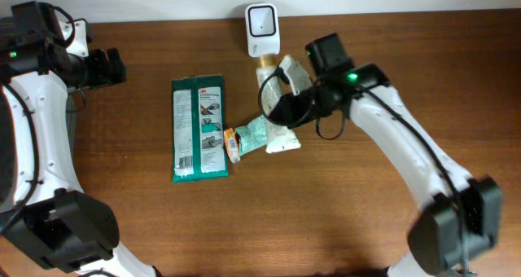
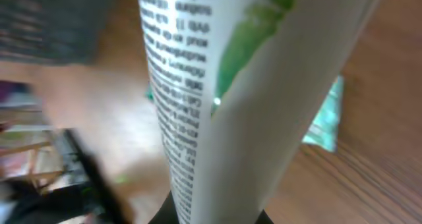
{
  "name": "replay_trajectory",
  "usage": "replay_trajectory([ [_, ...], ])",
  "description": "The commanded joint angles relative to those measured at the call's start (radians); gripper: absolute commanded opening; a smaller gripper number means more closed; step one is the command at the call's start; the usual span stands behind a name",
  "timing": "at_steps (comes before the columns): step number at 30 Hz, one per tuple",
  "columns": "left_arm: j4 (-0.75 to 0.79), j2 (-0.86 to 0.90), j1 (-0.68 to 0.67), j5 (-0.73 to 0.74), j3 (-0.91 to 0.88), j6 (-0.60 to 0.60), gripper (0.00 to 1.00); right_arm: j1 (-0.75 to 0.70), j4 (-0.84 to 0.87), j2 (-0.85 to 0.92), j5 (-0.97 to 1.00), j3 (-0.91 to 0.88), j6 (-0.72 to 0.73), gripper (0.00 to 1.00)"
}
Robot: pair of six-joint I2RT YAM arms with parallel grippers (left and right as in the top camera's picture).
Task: Scan the item barcode
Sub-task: 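Lift the white tube and hold it in front of the scanner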
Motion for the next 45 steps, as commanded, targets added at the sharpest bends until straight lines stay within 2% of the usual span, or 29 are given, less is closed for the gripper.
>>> replay_trajectory([
  [1,0.002,-0.006,0.0,-0.004,0.006,0.015,0.99,-0.048,0.006,-0.123,-0.243,0.035,-0.044,0.04],
  [4,0.002,-0.006,0.0,-0.004,0.006,0.015,0.99,-0.108,0.006,-0.172,-0.333,0.035,-0.019,0.04],
  [10,0.002,-0.006,0.0,-0.004,0.006,0.015,0.99,-0.125,0.017,-0.172,-0.293,0.035,0.138,0.04],
  [12,0.002,-0.006,0.0,-0.003,0.006,0.015,0.99,-0.124,0.013,-0.159,-0.267,0.077,0.145,0.04],
  [14,0.002,-0.006,0.0,-0.004,0.006,0.015,0.99,-0.117,-0.071,-0.08,-0.133,0.251,0.113,0.04],
  [15,0.002,-0.006,0.0,-0.004,0.006,0.015,0.99,-0.098,-0.133,-0.007,-0.005,0.383,0.072,0.04],
  [18,0.002,-0.006,0.0,-0.004,0.006,0.015,0.99,-0.032,-0.131,0.143,0.349,0.558,-0.037,0.04],
  [21,0.002,-0.006,0.0,-0.004,0.006,0.015,0.99,0.057,0.106,0.317,0.842,0.565,-0.227,0.04],
  [22,0.002,-0.006,0.0,-0.003,0.006,0.015,0.99,0.069,0.158,0.35,0.92,0.565,-0.288,0.04],
  [25,0.002,-0.006,0.0,-0.003,0.006,0.015,0.99,0.098,0.46,0.497,1.208,0.565,-0.486,0.04],
  [27,0.002,-0.006,0.0,-0.004,0.006,0.015,0.99,0.099,0.622,0.577,1.293,0.565,-0.653,0.04],
  [31,0.002,-0.006,0.0,-0.004,0.006,0.015,0.99,0.095,0.826,0.702,1.382,0.565,-0.867,0.04],
  [32,0.002,-0.006,0.0,-0.004,0.006,0.015,0.99,0.092,0.843,0.727,1.382,0.565,-0.882,0.04],
  [42,0.002,-0.006,0.0,-0.004,0.006,0.015,0.99,0.089,0.833,0.769,1.397,0.563,-0.892,0.04],
  [45,0.002,-0.006,0.0,-0.004,0.006,0.015,0.99,0.089,0.834,0.769,1.394,0.564,-0.842,0.04],
])
